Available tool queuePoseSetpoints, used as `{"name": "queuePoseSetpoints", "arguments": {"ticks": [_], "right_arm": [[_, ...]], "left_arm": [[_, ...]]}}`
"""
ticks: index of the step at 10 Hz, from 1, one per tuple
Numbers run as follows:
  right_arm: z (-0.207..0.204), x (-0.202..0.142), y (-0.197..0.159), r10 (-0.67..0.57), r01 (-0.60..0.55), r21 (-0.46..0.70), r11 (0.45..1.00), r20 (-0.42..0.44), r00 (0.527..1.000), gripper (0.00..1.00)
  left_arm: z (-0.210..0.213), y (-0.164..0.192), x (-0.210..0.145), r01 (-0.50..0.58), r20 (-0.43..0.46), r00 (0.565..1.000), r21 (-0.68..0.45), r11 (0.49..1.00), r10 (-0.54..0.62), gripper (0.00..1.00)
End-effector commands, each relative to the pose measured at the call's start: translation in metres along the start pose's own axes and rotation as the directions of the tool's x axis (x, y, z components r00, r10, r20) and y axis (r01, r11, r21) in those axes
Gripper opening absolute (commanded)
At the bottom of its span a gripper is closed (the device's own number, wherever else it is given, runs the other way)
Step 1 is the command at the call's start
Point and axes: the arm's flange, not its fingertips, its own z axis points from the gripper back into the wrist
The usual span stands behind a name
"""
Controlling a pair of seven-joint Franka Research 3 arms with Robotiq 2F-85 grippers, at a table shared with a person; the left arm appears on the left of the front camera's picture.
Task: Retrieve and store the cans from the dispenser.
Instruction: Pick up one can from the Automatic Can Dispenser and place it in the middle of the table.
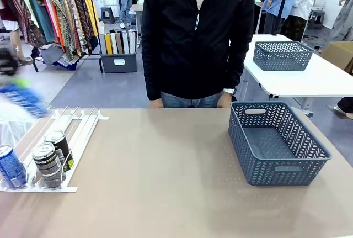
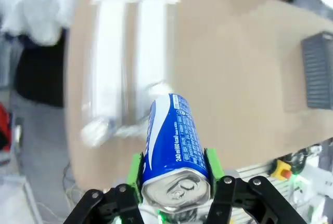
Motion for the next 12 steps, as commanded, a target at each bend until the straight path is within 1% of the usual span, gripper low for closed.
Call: {"name": "queuePoseSetpoints", "arguments": {"ticks": [1,2,3,4,5,6,7,8,10,12], "right_arm": [[-0.001,0.005,0.004,0.010,-0.010,0.017,1.000,0.019,1.000,1.00],[-0.001,0.005,0.004,0.010,-0.010,0.017,1.000,0.019,1.000,1.00],[-0.001,0.005,0.004,0.010,-0.010,0.017,1.000,0.019,1.000,1.00],[-0.001,0.005,0.004,0.010,-0.010,0.017,1.000,0.019,1.000,1.00],[-0.001,0.005,0.004,0.010,-0.010,0.017,1.000,0.019,1.000,1.00],[-0.001,0.005,0.004,0.010,-0.010,0.017,1.000,0.019,1.000,1.00],[-0.001,0.005,0.004,0.010,-0.010,0.017,1.000,0.019,1.000,1.00],[-0.001,0.005,0.004,0.010,-0.010,0.017,1.000,0.019,1.000,1.00],[-0.001,0.005,0.004,0.010,-0.010,0.017,1.000,0.019,1.000,1.00],[-0.001,0.005,0.004,0.010,-0.010,0.017,1.000,0.019,1.000,1.00]], "left_arm": [[-0.063,-0.105,0.074,0.199,-0.103,0.974,-0.014,0.980,-0.200,0.00],[-0.117,-0.163,0.083,0.294,-0.188,0.938,-0.014,0.956,-0.291,0.00],[-0.159,-0.201,0.080,0.385,-0.220,0.900,-0.007,0.923,-0.377,0.00],[-0.202,-0.232,0.078,0.461,-0.239,0.855,-0.059,0.886,-0.460,0.00],[-0.231,-0.254,0.071,0.482,-0.279,0.824,-0.113,0.869,-0.493,0.00],[-0.257,-0.270,0.066,0.513,-0.281,0.808,-0.096,0.853,-0.518,0.00],[-0.275,-0.278,0.060,0.536,-0.342,0.777,-0.083,0.840,-0.529,0.00],[-0.278,-0.279,0.059,0.542,-0.355,0.771,-0.070,0.838,-0.528,0.00],[-0.279,-0.277,0.061,0.525,-0.373,0.769,-0.094,0.846,-0.519,0.00],[-0.285,-0.278,0.058,0.533,-0.399,0.754,-0.093,0.841,-0.522,0.00]]}}
